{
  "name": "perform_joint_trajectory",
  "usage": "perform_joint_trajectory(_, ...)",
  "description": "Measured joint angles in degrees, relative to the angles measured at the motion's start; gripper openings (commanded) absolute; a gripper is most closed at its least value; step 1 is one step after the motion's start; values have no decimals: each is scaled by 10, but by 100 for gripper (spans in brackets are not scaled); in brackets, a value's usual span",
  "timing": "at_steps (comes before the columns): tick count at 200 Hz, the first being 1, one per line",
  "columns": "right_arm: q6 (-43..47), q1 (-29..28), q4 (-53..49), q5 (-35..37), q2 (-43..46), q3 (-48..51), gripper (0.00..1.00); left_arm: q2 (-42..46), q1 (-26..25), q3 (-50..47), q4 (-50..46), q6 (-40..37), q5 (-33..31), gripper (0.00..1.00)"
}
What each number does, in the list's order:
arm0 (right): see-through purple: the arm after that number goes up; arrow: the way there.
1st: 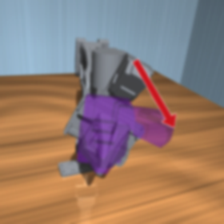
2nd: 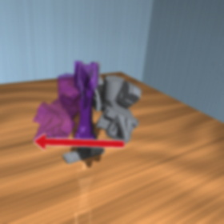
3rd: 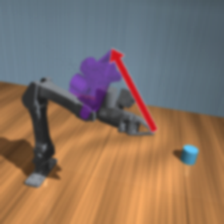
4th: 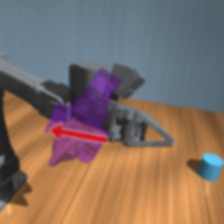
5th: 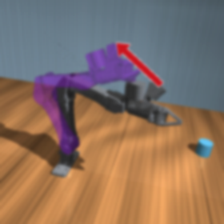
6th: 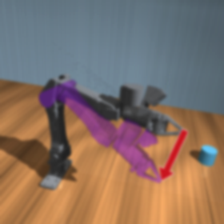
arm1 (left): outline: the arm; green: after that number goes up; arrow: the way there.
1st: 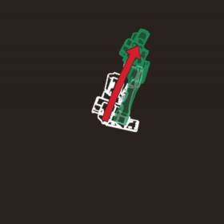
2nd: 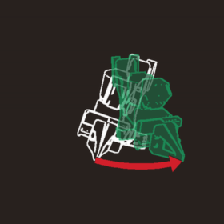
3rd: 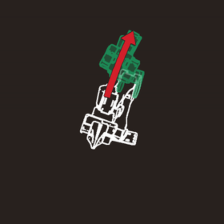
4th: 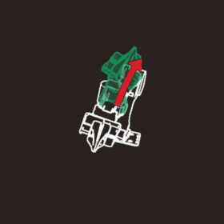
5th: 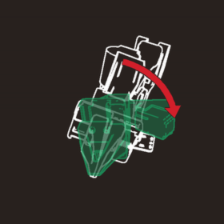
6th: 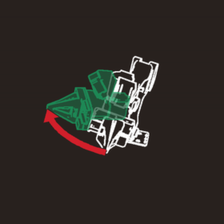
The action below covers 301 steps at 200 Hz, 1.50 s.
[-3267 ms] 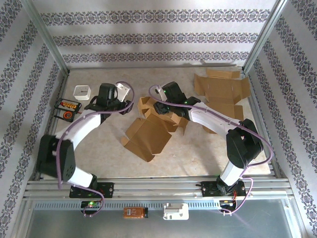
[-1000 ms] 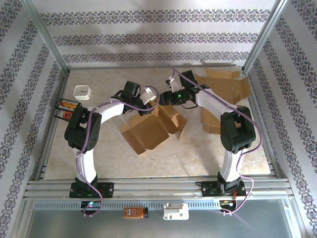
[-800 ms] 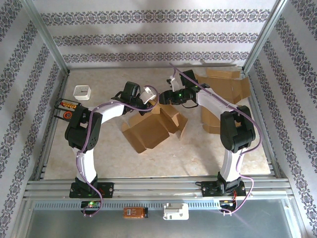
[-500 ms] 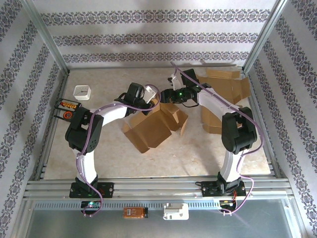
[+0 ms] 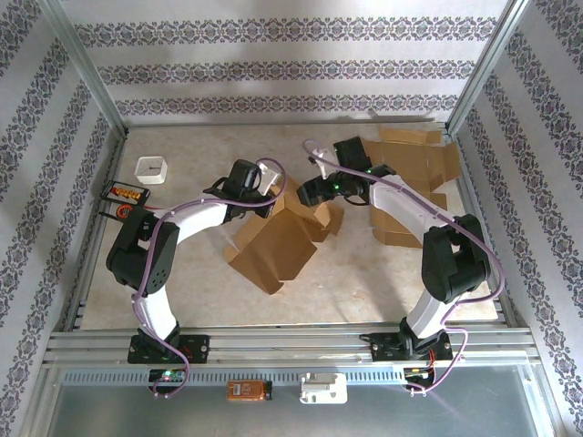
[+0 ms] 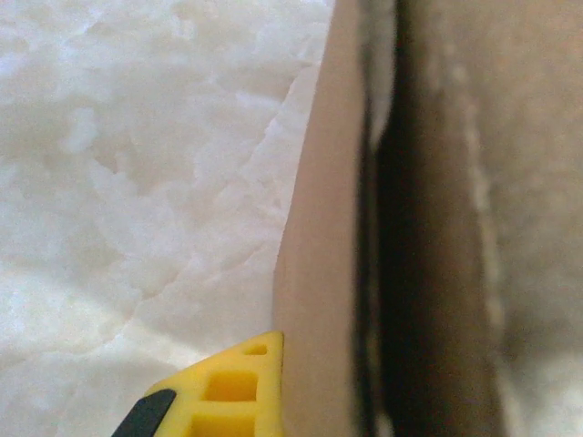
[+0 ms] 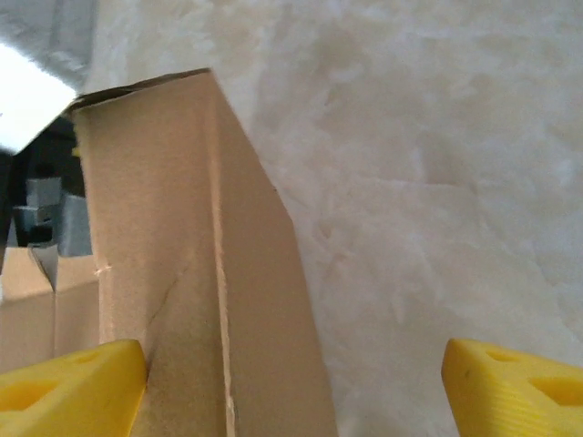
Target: Fold the paper box
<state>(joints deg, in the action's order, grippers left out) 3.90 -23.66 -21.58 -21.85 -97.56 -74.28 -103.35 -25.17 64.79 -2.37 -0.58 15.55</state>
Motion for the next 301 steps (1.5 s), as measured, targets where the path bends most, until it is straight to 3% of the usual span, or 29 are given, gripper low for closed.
perform_joint_trajectory(95, 71, -38, -31, -41, 0, -7, 91, 3, -4, -2, -4, 0, -17, 0)
perform_joint_trajectory(129, 87, -43, -35, -12, 0, -7, 80, 5, -4, -2, -9, 0, -17, 0)
perform_joint_trajectory(150, 105, -43, -35, 22, 0, -7, 65, 5, -4, 0, -14, 0, -19, 0)
perform_joint_trajectory(179, 119, -44, -35, 69, -1, -8, 57, 6, -4, 3, -19, 0, -19, 1)
perform_joint_trajectory(193, 126, -46, -35, 74, -2, -8, 54, 6, -4, 3, -19, 0, -19, 6)
perform_joint_trajectory(211, 133, -47, -35, 72, -2, -8, 51, 7, -4, 3, -21, -3, -21, 23)
perform_joint_trajectory(243, 136, -49, -34, 63, -2, -8, 46, 17, -4, -21, -23, -7, -24, 40)
perform_joint_trajectory(301, 141, -49, -31, 45, -2, -8, 44, 107, -4, -111, 10, -48, -27, 48)
